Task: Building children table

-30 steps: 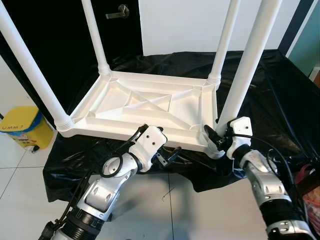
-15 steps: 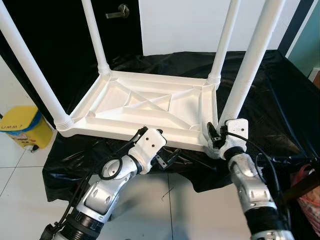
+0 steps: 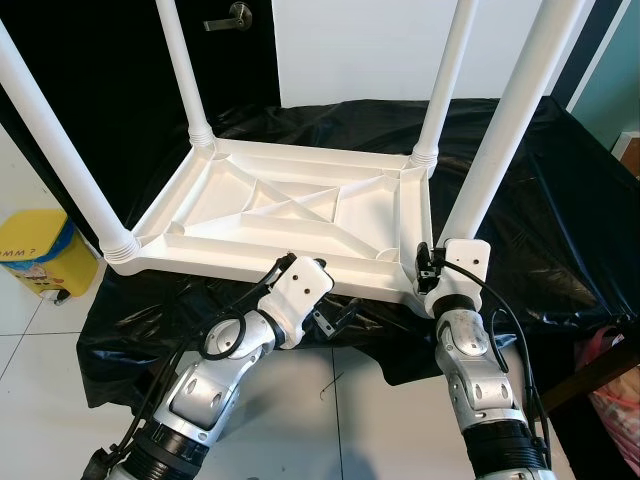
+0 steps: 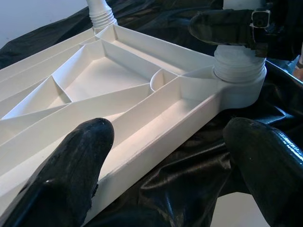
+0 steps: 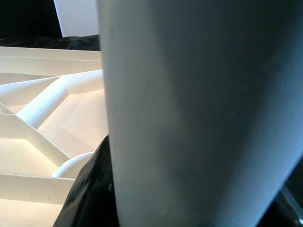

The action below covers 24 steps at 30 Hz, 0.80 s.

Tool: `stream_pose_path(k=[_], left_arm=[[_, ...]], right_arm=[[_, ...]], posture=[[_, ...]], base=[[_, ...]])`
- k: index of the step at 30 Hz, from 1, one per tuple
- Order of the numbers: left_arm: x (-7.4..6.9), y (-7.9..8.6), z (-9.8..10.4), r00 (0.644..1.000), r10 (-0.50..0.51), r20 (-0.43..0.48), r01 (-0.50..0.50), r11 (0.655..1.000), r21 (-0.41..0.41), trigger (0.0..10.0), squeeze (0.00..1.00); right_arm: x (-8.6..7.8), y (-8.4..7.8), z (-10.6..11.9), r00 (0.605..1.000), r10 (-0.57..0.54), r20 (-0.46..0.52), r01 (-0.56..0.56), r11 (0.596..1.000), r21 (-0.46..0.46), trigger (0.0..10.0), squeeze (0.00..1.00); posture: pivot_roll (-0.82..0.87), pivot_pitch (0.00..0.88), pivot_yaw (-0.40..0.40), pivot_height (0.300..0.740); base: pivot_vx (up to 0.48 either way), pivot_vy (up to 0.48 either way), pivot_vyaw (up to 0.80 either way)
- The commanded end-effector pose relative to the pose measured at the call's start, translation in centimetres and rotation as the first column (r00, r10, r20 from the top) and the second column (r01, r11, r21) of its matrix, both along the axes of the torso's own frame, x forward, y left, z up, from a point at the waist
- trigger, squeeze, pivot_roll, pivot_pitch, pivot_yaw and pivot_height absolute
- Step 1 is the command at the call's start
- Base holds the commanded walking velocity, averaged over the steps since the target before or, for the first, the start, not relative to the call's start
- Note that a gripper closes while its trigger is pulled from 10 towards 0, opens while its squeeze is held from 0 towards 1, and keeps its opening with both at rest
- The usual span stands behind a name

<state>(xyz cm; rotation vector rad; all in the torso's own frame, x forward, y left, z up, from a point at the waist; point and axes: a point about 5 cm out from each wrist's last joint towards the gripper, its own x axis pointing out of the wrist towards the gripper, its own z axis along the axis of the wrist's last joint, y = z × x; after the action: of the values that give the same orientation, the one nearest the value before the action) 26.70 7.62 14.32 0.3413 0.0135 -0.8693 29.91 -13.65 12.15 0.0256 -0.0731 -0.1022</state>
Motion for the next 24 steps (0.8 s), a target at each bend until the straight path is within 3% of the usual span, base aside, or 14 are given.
stream_pose_path(k=[1, 4, 5, 6, 7, 9, 10, 21, 24], left_arm=[[0.1, 0.1, 0.3, 1.000, 0.005, 0.007, -0.005, 1.000, 0.006, 10.0, 0.00], [0.1, 0.1, 0.3, 1.000, 0.008, 0.010, -0.008, 1.000, 0.005, 10.0, 0.00], [0.0, 0.1, 0.3, 1.000, 0.009, 0.012, -0.009, 1.000, 0.004, 10.0, 0.00], [0.0, 0.1, 0.3, 1.000, 0.009, 0.012, -0.009, 1.000, 0.004, 10.0, 0.00], [0.0, 0.1, 0.3, 1.000, 0.010, 0.012, -0.010, 1.000, 0.004, 10.0, 0.00], [0.0, 0.1, 0.3, 1.000, 0.010, 0.012, -0.010, 1.000, 0.004, 10.0, 0.00], [0.0, 0.1, 0.3, 1.000, 0.011, 0.014, -0.011, 1.000, 0.004, 10.0, 0.00], [-0.4, 0.1, 0.3, 1.000, 0.014, 0.015, -0.014, 1.000, -0.001, 10.0, 0.00], [-0.5, -0.1, 0.3, 0.999, 0.036, 0.021, -0.035, 0.998, -0.051, 10.0, 0.00]], right_arm=[[-0.4, 0.9, -1.4, 0.996, 0.047, -0.074, -0.046, 0.999, 0.021, 10.0, 0.00], [-0.4, 1.0, -1.4, 0.996, 0.055, -0.073, -0.054, 0.998, 0.022, 10.0, 0.00], [-0.4, 1.0, -1.3, 0.996, 0.064, -0.069, -0.063, 0.998, 0.025, 10.0, 0.20], [-0.4, 1.0, -1.3, 0.996, 0.064, -0.069, -0.063, 0.998, 0.025, 10.0, 0.20], [-0.4, 1.0, -1.3, 0.996, 0.067, -0.064, -0.066, 0.998, 0.023, 10.0, 0.82], [-0.4, 1.0, -1.3, 0.996, 0.067, -0.064, -0.066, 0.998, 0.023, 10.0, 0.82], [-0.4, 1.0, -1.0, 0.996, 0.079, -0.048, -0.078, 0.997, 0.019, 10.0, 1.00], [-1.2, -0.5, 0.2, 0.975, 0.216, 0.045, -0.218, 0.975, 0.046, 10.0, 1.00], [-1.9, -0.6, 0.4, 0.958, 0.274, 0.085, -0.277, 0.960, 0.035, 10.0, 0.98]], posture=[[0.03, 0.027, -0.018, 0.740], [0.03, 0.026, -0.020, 0.740], [0.03, 0.026, -0.020, 0.740], [0.03, 0.026, -0.020, 0.740], [0.03, 0.025, -0.021, 0.740], [0.03, 0.025, -0.021, 0.740], [0.03, 0.026, -0.021, 0.740], [0.02, 0.055, -0.027, 0.740], [0.02, 0.081, -0.027, 0.740]], base=[[0.000, 0.000, 0.00], [0.000, 0.000, 0.00], [0.000, 0.000, 0.00], [0.000, 0.000, 0.00], [0.000, 0.000, 0.00], [0.000, 0.000, 0.00], [0.000, 0.000, 0.00], [0.000, 0.000, 0.00], [0.000, 0.000, 0.00]])
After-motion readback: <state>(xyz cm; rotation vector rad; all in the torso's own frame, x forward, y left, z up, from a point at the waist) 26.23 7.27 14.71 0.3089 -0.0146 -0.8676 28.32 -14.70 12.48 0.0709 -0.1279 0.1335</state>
